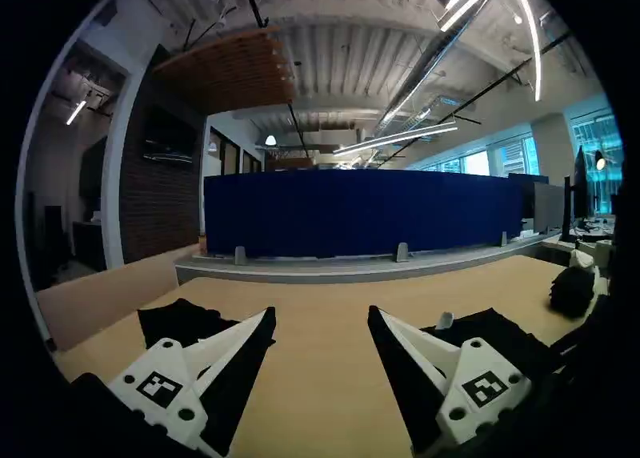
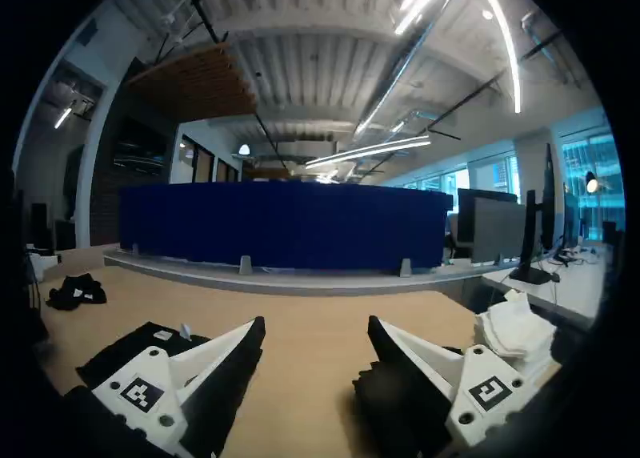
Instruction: Fold towel
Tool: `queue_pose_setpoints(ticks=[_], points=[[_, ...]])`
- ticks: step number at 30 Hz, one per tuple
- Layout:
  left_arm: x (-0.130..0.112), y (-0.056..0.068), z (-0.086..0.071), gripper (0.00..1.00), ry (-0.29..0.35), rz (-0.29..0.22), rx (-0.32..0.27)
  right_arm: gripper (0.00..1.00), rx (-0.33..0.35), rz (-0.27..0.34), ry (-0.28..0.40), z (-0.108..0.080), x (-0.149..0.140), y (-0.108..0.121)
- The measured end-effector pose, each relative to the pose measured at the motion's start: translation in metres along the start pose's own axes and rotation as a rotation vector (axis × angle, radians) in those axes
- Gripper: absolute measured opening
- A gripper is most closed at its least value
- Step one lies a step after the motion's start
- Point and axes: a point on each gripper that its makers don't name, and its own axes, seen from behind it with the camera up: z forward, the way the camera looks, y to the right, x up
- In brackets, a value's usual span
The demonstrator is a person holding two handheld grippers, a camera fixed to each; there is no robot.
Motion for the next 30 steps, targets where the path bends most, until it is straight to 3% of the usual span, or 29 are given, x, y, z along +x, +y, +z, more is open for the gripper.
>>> queue_pose_setpoints(ticks=[9, 15, 21, 30], points=[[0.074, 0.021, -0.017, 0.85, -0.046, 0.044, -0.052, 1.00, 0.022, -0.012, -0.024, -0.012, 0.069, -0.003], [0.091, 0.029, -0.019, 0.85, -0.087, 0.074, -0.080, 1.00, 0.049, -0.005, -0.061, -0.013, 0.083, -0.003], [0.083, 0.049, -0.020, 0.85, -0.158, 0.135, -0.150, 1.00, 0.131, -0.038, -0.135, -0.013, 0.077, -0.014], [0.034, 0.086, -0.038, 0.85, -0.367, 0.207, -0.350, 1.00, 0.360, -0.169, -0.347, -0.030, 0.033, -0.049]])
